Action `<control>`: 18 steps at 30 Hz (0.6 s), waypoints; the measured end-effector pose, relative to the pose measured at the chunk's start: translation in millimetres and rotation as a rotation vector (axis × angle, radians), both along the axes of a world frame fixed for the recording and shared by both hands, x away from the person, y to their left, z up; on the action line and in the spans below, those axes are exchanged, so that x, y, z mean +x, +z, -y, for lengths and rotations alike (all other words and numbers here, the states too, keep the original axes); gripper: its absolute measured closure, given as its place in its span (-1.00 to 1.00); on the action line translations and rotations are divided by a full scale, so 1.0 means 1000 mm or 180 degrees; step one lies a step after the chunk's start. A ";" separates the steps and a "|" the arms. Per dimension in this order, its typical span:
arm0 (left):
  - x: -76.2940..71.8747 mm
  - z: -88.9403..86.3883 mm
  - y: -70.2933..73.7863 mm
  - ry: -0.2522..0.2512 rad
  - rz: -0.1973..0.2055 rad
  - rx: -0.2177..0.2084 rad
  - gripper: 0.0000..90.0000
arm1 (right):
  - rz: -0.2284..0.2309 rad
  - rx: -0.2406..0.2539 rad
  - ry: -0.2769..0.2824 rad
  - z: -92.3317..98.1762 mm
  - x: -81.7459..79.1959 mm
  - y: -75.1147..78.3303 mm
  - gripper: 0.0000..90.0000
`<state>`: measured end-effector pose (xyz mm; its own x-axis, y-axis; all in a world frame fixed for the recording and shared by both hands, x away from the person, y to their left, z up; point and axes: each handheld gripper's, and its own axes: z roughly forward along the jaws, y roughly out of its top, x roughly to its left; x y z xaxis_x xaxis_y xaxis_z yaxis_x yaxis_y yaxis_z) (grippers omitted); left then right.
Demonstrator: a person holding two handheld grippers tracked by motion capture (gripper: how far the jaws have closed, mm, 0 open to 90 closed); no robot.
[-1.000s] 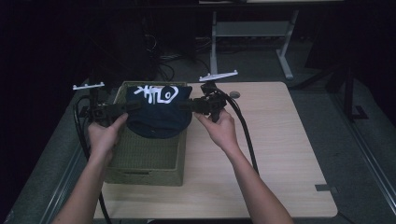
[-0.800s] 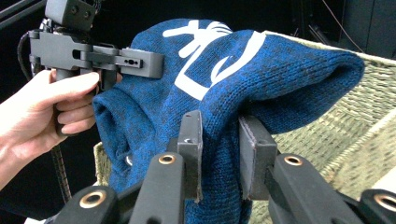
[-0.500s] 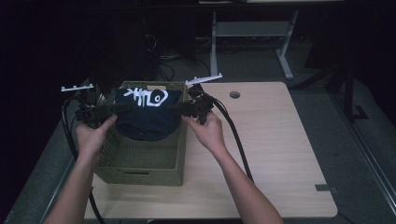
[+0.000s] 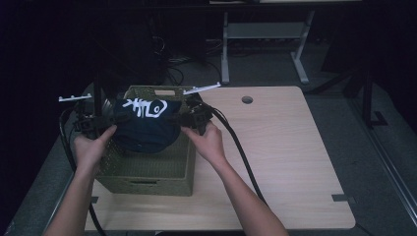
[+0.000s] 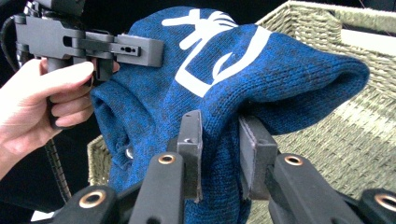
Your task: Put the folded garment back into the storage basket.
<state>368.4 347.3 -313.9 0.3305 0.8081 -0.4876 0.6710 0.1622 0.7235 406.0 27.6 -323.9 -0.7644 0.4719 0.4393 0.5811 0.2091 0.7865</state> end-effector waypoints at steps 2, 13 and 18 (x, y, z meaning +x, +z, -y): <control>0.000 -0.002 -0.003 0.0020 -0.0039 0.0037 0.35 | -0.0013 -0.0027 -0.0010 -0.005 0.000 -0.003 0.61; 0.005 0.001 -0.015 -0.0048 -0.0138 0.0201 0.34 | -0.0097 -0.0058 -0.0047 -0.007 -0.001 -0.023 0.61; 0.008 0.007 -0.024 -0.0096 -0.0200 0.0259 0.35 | -0.0134 -0.0078 -0.0088 -0.001 0.000 -0.031 0.61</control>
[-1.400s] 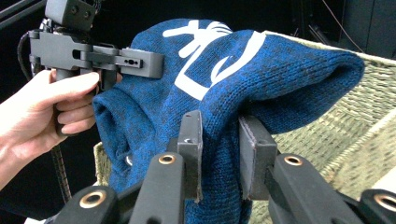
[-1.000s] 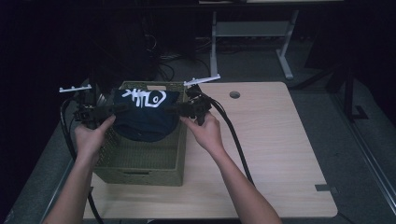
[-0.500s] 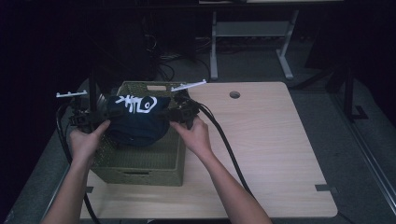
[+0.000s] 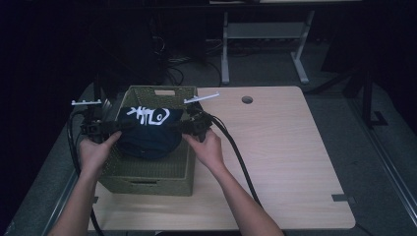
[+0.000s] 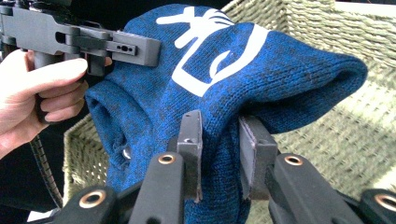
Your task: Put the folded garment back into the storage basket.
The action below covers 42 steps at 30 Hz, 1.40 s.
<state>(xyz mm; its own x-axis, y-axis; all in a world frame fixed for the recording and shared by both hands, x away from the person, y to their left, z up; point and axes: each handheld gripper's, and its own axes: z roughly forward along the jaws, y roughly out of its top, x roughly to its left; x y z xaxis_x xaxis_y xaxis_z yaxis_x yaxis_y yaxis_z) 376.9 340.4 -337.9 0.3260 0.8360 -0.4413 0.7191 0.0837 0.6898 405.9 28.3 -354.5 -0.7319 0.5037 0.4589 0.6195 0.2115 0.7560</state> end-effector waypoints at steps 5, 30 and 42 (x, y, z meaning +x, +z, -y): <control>0.003 0.004 -0.008 -0.0002 -0.0078 0.0011 0.33 | -0.0045 -0.0039 -0.0040 0.005 0.001 -0.008 0.61; 0.008 0.003 -0.030 0.0012 -0.0375 0.0240 0.30 | -0.0065 -0.0255 -0.0160 0.003 0.002 -0.034 0.57; 0.008 0.002 -0.029 0.0058 -0.0329 0.0324 0.35 | 0.0121 -0.0546 -0.0167 -0.008 -0.007 -0.028 0.49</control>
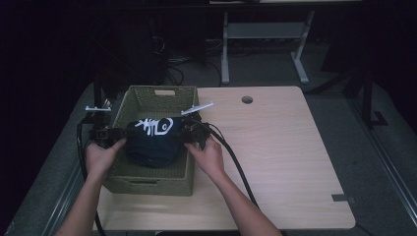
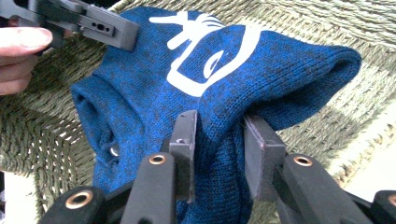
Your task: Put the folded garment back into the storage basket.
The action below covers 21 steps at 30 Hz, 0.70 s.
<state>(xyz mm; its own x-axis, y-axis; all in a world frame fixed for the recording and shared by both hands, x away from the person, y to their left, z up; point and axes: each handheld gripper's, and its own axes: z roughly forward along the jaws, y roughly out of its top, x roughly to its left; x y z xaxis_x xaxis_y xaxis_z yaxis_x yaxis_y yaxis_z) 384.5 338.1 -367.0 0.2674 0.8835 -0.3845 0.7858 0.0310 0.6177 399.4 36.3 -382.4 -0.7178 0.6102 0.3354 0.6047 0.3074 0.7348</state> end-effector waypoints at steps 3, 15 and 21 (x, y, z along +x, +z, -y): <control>-0.001 0.000 0.001 0.0064 0.0068 0.0122 0.22 | 0.0067 -0.0075 -0.0011 0.000 -0.001 0.002 0.39; -0.008 0.002 0.025 0.0138 0.0465 0.0092 0.18 | 0.0291 0.0046 -0.0078 0.007 -0.002 0.021 0.26; -0.012 0.004 0.035 0.0102 0.0566 0.0027 0.13 | 0.0214 0.0220 -0.0042 0.016 0.001 0.025 0.21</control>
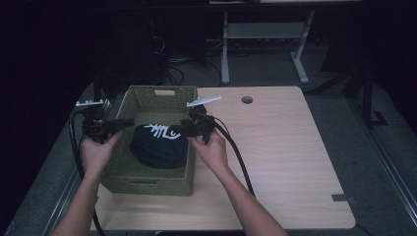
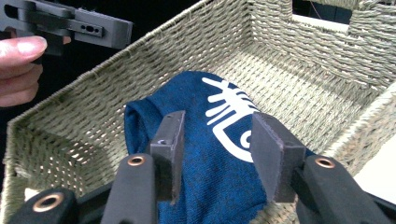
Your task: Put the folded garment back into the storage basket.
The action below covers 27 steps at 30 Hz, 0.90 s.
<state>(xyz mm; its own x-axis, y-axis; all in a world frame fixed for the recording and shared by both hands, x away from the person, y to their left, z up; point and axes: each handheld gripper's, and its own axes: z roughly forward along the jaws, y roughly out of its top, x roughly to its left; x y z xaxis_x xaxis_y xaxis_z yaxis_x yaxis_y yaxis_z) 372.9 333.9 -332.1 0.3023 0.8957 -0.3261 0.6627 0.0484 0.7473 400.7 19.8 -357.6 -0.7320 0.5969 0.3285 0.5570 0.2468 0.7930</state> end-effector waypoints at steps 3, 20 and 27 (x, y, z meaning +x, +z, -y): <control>-0.002 0.004 0.004 -0.0049 0.0040 0.0007 0.11 | -0.0017 0.0063 0.0037 0.007 0.002 0.002 0.15; -0.011 0.045 0.021 -0.0418 0.0237 -0.0166 -0.09 | -0.0107 0.0554 0.0149 0.066 0.004 0.018 -0.21; -0.007 0.057 0.020 -0.0446 0.0264 -0.0196 -0.18 | -0.0034 0.0530 0.0167 0.085 0.003 0.019 -0.31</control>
